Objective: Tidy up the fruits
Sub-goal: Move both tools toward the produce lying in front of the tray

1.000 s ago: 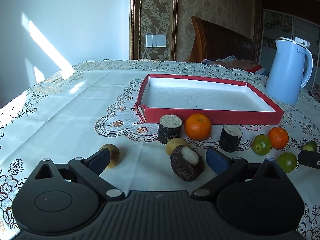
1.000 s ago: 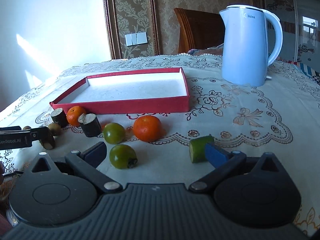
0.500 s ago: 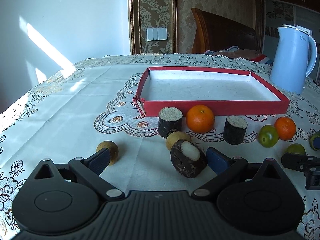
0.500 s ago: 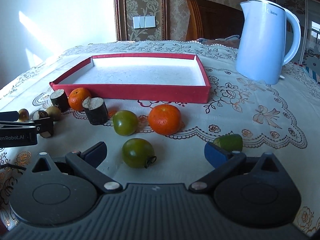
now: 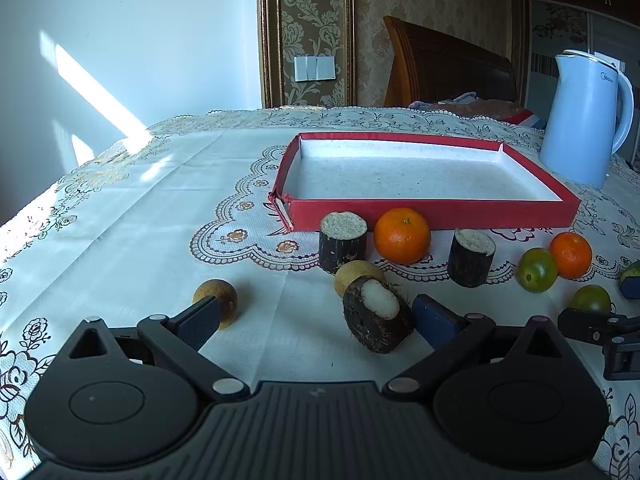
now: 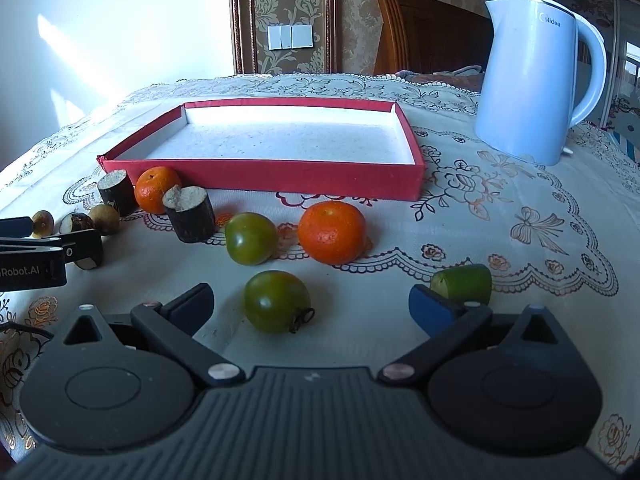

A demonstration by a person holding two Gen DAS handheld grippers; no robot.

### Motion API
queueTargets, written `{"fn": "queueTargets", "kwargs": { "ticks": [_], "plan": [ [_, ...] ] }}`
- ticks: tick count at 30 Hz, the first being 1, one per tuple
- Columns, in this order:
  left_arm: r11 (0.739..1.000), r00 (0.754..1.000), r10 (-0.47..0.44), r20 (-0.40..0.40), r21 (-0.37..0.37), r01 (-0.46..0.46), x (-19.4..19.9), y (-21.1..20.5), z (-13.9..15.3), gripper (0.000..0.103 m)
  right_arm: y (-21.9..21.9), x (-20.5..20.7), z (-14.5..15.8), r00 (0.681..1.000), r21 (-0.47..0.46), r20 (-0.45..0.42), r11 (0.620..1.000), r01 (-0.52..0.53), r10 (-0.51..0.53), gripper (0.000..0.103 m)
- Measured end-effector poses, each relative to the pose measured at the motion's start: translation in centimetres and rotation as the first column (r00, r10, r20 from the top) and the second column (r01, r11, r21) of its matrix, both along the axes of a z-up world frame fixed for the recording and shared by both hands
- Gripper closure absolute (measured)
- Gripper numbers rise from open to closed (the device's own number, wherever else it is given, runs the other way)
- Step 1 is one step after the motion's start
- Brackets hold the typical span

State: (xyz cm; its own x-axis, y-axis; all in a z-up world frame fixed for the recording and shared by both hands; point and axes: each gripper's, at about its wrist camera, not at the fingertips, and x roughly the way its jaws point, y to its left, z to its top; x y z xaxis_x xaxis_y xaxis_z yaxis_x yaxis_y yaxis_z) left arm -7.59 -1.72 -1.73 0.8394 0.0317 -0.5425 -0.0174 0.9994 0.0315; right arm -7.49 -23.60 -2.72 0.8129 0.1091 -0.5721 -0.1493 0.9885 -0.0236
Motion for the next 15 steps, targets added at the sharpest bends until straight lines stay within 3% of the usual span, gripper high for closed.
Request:
{"fn": "queueTargets", "kwargs": {
  "ticks": [2,13,15],
  "plan": [
    [1.000,1.000,-0.005,-0.001,0.005,0.005,-0.03,-0.07,-0.10,0.000,0.07,-0.07,0.00,1.000,-0.001,0.003,1.000,-0.005,0.005,0.009],
    [1.000,1.000,-0.015,-0.001,0.000,0.015,-0.02,0.22,-0.27,0.000,0.46,0.03,-0.13,0.999,-0.002,-0.014,0.999,-0.040,0.040,0.019],
    [1.000,1.000,-0.025,0.006,0.000,0.025,-0.16,0.19,-0.17,0.007,0.52,0.06,-0.06,0.999,0.002,-0.015,0.999,-0.045,0.045,0.024]
  ]
}}
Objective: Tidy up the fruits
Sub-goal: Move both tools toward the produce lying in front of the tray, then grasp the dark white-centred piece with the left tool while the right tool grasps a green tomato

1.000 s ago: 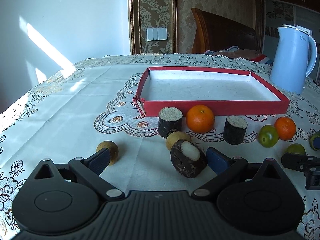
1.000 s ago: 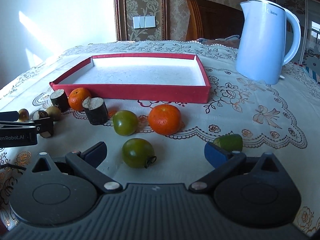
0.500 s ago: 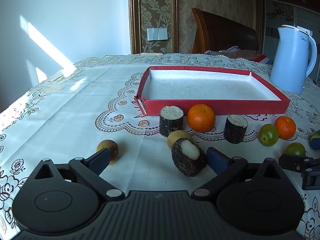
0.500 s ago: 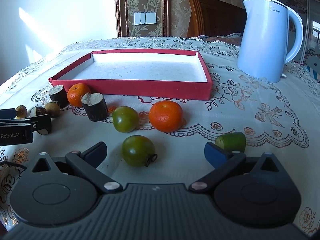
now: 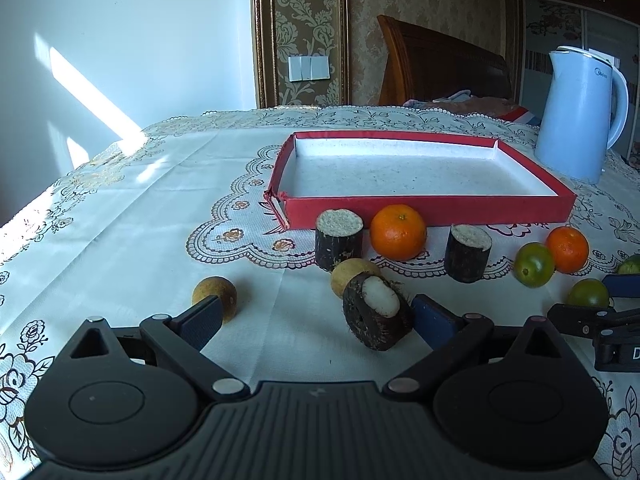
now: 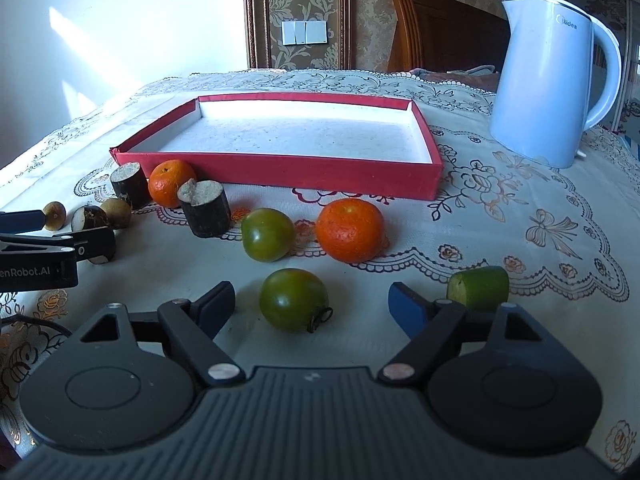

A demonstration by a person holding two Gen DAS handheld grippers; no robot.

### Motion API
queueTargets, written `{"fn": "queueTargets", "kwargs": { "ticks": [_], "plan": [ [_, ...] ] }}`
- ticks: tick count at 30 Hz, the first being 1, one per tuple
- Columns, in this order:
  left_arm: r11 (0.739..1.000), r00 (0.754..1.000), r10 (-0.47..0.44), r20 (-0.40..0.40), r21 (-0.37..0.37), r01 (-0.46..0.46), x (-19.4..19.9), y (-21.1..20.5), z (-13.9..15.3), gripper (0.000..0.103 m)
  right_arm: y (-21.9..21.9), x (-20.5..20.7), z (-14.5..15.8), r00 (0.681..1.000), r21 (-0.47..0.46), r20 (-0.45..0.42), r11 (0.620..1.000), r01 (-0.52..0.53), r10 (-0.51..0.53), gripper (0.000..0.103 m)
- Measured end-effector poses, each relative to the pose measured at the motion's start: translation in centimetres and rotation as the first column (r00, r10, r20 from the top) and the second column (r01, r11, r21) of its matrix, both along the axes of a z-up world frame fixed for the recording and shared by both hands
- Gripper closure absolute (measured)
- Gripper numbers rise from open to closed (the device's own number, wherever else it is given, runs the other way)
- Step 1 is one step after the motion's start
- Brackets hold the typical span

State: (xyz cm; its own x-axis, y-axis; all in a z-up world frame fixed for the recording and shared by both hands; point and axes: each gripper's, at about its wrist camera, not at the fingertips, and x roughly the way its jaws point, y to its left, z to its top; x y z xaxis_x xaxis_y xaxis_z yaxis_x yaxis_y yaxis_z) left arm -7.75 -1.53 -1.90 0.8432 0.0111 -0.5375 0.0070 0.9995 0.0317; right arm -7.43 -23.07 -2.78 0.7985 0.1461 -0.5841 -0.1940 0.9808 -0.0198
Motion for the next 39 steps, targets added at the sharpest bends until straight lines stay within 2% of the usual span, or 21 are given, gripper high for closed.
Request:
{"fn": "queueTargets", "kwargs": {
  "ticks": [1,3,5,7,9,10,12,16,20,30,39],
  "plan": [
    [1.000,1.000,-0.013,0.002,-0.006,0.013,-0.1,0.0,0.1,0.010,0.0,0.0,0.0,1.000,0.003,-0.001,1.000,-0.002,0.002,0.026],
    [0.998,0.999,-0.051,-0.008,-0.035,0.050,-0.3,-0.1,0.1,0.031,0.1,0.1,0.2,1.000,0.004,-0.006,1.000,-0.011,0.011,0.029],
    [0.995,0.996,-0.080,-0.043,-0.066,0.077,-0.1,-0.2,0.0,0.045,0.3,0.1,0.1,1.000,-0.005,-0.008,1.000,-0.017,0.017,0.033],
    [0.994,0.995,-0.083,-0.046,-0.071,0.079,-0.2,-0.3,-0.1,0.050,0.4,0.1,0.2,1.000,-0.007,-0.008,1.000,-0.025,0.025,0.037],
    [0.995,0.996,-0.086,-0.037,-0.055,0.084,-0.4,-0.6,-0.2,0.062,0.6,0.1,0.2,0.999,-0.013,-0.009,0.999,-0.035,0.035,0.041],
    [0.995,0.996,-0.081,-0.039,-0.053,0.079,-0.5,-0.7,-0.2,0.065,0.7,0.1,0.2,0.999,-0.018,-0.008,0.999,-0.036,0.035,0.042],
    [0.995,0.995,-0.086,-0.042,-0.061,0.083,-0.6,-0.9,-0.2,0.076,0.7,0.1,0.3,0.999,-0.017,-0.007,0.999,-0.039,0.039,0.053],
    [0.994,0.995,-0.094,-0.030,-0.052,0.092,-0.8,-0.9,-0.2,0.077,0.9,0.0,0.3,0.999,-0.026,-0.003,0.998,-0.052,0.052,0.058],
    [0.996,0.997,-0.081,-0.012,-0.027,0.081,-0.8,-0.9,-0.3,0.079,0.7,-0.2,0.2,0.999,-0.024,0.009,0.999,-0.041,0.041,0.069],
    [0.997,0.997,-0.082,0.013,0.005,0.082,-1.0,-0.5,-0.3,0.079,0.3,-0.2,0.5,0.999,0.021,0.010,0.999,-0.031,0.031,0.071],
    [0.996,0.994,-0.092,0.059,0.027,0.090,-0.8,-0.7,1.2,0.080,0.1,-0.1,2.4,0.997,0.049,0.068,0.998,-0.025,0.022,0.071]
  ]
}}
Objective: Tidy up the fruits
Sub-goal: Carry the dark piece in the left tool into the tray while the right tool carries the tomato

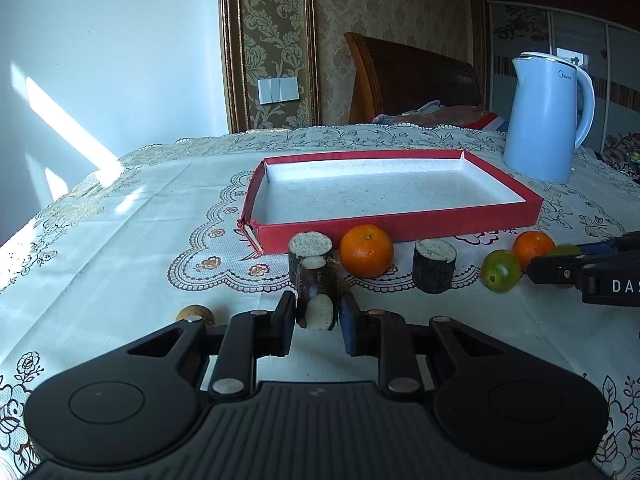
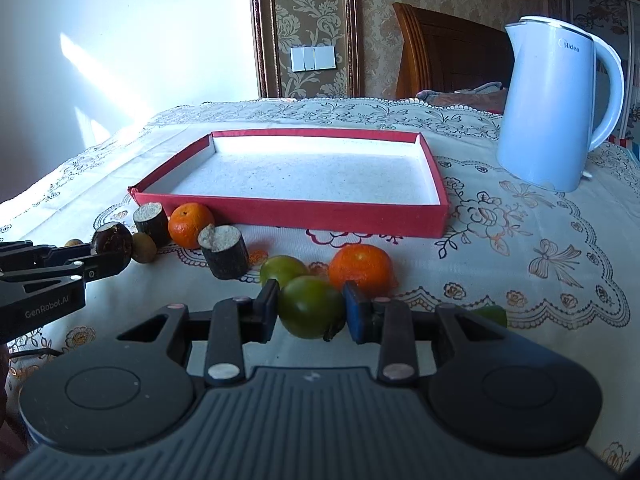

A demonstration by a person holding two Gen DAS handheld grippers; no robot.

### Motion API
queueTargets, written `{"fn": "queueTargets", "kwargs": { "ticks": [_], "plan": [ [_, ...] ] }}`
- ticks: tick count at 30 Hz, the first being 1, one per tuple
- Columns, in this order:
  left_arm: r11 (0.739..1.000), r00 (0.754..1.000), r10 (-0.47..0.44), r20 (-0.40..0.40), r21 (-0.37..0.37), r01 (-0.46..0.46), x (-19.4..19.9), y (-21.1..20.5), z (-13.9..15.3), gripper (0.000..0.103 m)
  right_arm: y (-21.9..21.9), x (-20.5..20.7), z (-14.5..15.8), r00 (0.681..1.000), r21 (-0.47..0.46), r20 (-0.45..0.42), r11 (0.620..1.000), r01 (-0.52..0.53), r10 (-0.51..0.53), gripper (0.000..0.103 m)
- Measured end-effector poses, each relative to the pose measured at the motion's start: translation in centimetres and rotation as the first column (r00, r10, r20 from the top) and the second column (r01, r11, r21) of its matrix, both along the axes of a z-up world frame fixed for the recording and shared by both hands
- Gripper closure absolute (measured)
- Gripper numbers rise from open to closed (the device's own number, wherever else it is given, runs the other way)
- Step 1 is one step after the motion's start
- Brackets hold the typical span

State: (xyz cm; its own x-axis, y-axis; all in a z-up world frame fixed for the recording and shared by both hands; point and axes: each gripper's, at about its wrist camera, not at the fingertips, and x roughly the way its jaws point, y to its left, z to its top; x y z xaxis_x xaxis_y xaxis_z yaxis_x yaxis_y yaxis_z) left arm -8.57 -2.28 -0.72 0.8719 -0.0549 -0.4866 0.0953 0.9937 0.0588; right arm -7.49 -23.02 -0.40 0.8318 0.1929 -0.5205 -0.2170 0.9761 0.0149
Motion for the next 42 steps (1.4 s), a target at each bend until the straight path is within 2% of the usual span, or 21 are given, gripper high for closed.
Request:
{"fn": "queueTargets", "kwargs": {
  "ticks": [13,23,27,30,34,38,42],
  "plan": [
    [0.999,0.998,-0.048,0.032,0.005,0.048,1.0,-0.6,1.1,0.081,0.7,1.3,1.4,0.999,0.008,0.047,1.000,0.005,-0.006,0.071],
    [0.998,0.995,-0.066,0.070,0.006,0.066,2.3,-1.3,3.0,0.081,1.4,3.2,2.6,0.996,0.009,0.084,1.000,0.015,-0.016,0.071],
    [0.998,0.995,-0.060,0.074,0.000,0.060,4.3,-1.9,3.6,0.081,2.0,4.9,3.2,0.995,-0.002,0.096,1.000,0.020,-0.019,0.071],
    [0.998,0.997,-0.056,0.047,-0.025,0.057,6.5,-2.1,3.8,0.081,2.5,6.4,3.4,0.995,-0.016,0.095,0.999,0.031,-0.029,0.071],
    [0.999,0.999,-0.034,0.015,-0.022,0.034,9.8,-2.6,3.5,0.081,2.8,8.8,3.3,0.995,-0.030,0.087,0.998,0.053,-0.051,0.071],
    [0.999,1.000,-0.026,-0.017,-0.032,0.025,12.9,-2.8,3.1,0.081,2.8,12.7,2.8,0.994,-0.033,0.051,0.995,0.094,-0.092,0.071],
    [0.999,0.999,-0.020,-0.042,-0.038,0.018,15.2,-3.2,2.3,0.081,2.7,15.0,2.2,0.993,-0.032,0.026,0.993,0.113,-0.112,0.071]
  ]
}}
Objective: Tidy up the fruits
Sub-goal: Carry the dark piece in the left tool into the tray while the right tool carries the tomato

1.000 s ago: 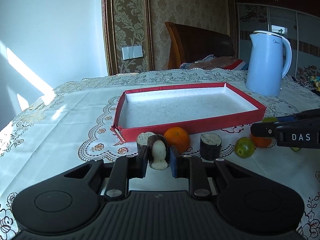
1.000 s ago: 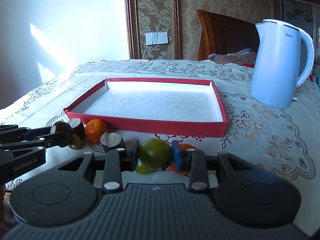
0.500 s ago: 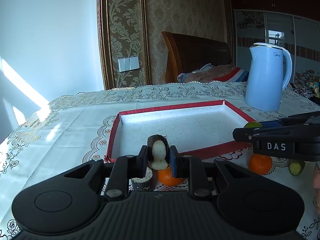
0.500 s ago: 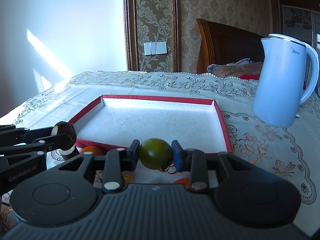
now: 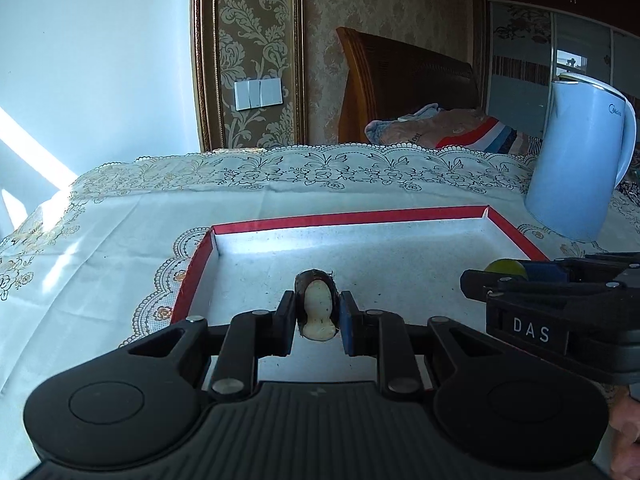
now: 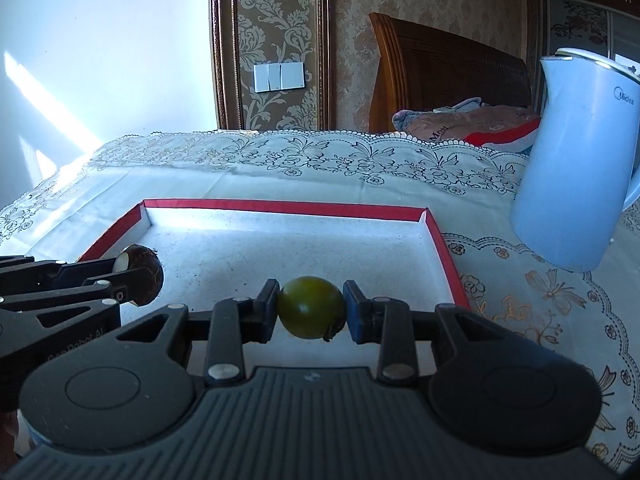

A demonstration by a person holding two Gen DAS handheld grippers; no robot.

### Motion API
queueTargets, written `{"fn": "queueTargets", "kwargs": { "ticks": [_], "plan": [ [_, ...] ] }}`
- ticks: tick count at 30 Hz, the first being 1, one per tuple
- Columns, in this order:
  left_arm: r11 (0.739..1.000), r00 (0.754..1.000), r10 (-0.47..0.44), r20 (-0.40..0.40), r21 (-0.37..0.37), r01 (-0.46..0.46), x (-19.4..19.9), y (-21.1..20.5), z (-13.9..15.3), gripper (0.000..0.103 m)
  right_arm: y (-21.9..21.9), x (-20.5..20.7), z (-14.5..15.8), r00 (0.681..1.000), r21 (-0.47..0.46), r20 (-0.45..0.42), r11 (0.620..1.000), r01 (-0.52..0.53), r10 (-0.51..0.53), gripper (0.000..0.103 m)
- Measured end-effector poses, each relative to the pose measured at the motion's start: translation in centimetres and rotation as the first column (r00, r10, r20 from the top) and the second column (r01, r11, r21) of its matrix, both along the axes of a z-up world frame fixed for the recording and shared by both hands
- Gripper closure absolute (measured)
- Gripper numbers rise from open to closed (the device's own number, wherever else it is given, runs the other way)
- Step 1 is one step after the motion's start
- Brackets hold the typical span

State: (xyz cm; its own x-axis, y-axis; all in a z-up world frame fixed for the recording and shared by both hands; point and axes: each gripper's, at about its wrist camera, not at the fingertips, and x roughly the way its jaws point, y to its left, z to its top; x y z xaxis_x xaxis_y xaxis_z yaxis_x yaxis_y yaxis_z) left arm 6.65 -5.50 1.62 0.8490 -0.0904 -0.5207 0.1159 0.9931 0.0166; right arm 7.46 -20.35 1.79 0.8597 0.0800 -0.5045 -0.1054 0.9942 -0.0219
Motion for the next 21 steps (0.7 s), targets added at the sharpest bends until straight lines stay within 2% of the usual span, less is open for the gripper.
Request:
{"fn": "queueTargets", "kwargs": {
  "ticks": [6,10,21],
  "plan": [
    [1.000,0.999,0.017,-0.048,-0.016,-0.018,2.7,0.1,-0.6,0.081,-0.6,3.5,-1.3,0.998,0.019,-0.056,0.999,0.043,-0.042,0.071],
    [0.999,0.998,0.028,-0.059,-0.024,-0.029,4.0,0.2,-0.7,0.081,-1.2,4.3,-1.7,0.995,0.022,-0.077,0.998,0.059,-0.057,0.071],
    [0.999,0.998,0.028,-0.058,-0.032,-0.030,4.3,0.3,-0.8,0.081,-1.3,5.7,-2.0,0.990,0.030,-0.129,0.998,0.062,-0.058,0.071]
  ]
}}
